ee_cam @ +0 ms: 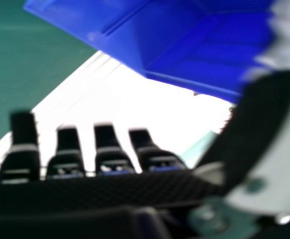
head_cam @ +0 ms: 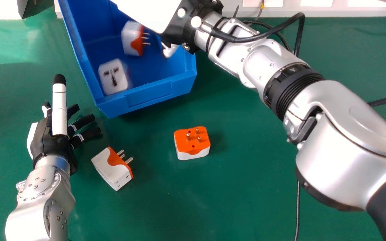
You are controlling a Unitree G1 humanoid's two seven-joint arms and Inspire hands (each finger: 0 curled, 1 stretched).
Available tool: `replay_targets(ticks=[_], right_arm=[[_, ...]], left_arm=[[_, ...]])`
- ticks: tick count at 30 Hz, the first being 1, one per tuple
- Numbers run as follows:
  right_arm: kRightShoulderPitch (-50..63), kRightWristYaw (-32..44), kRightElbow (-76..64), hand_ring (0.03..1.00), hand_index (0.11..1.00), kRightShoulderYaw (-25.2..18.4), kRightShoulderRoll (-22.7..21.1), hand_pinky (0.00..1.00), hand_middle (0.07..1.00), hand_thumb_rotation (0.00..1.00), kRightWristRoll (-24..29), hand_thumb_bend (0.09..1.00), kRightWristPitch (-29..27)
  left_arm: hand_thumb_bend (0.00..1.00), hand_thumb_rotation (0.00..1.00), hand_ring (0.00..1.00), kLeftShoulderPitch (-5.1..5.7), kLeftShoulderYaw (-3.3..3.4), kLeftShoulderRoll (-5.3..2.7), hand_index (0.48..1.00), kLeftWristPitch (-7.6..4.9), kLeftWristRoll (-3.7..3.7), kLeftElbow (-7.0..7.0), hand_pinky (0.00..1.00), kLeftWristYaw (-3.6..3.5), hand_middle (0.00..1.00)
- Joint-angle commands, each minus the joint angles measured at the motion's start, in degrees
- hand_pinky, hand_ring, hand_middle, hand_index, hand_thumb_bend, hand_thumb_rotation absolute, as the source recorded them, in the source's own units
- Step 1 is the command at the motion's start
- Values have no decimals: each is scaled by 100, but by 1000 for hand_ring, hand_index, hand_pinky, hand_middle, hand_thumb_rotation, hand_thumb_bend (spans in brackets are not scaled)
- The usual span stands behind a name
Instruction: Pick all objects and put in blue box
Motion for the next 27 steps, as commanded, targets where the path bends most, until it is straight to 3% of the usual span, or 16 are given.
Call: replay_targets(ticks=[1, 11, 15, 18, 20, 27], right_arm=[[-338, -78, -70, 988, 985, 3, -55, 944, 988, 713, 40, 915, 140], [-329, -70, -67, 999, 999, 3, -81, 956, 1000, 742, 65, 931, 125], [-255, -239, -88, 1000, 1000, -40, -135, 956, 1000, 745, 107, 931, 87], [-65, -605, -132, 1000, 1000, -125, -197, 955, 1000, 746, 204, 932, -66], [206, -1092, -206, 1000, 1000, -328, -265, 955, 1000, 749, 421, 931, -344], [1573, -2303, -681, 1000, 999, -1498, -486, 951, 1000, 783, 1705, 916, -1545]], left_arm=[[827, 921, 753, 130, -77, -46, 995, 149, 45, 104, 642, -18, 898], [825, 924, 754, 107, -75, -36, 996, 152, 50, 138, 646, -28, 900], [829, 922, 753, 88, -90, -51, 995, 153, 86, 143, 644, -18, 898], [834, 923, 751, 58, -92, -52, 995, 96, 102, 240, 642, -30, 897], [836, 923, 749, 53, -88, -61, 995, 75, 105, 263, 640, -25, 897], [834, 924, 749, 116, -103, -34, 995, 130, 119, 117, 637, -50, 897]])
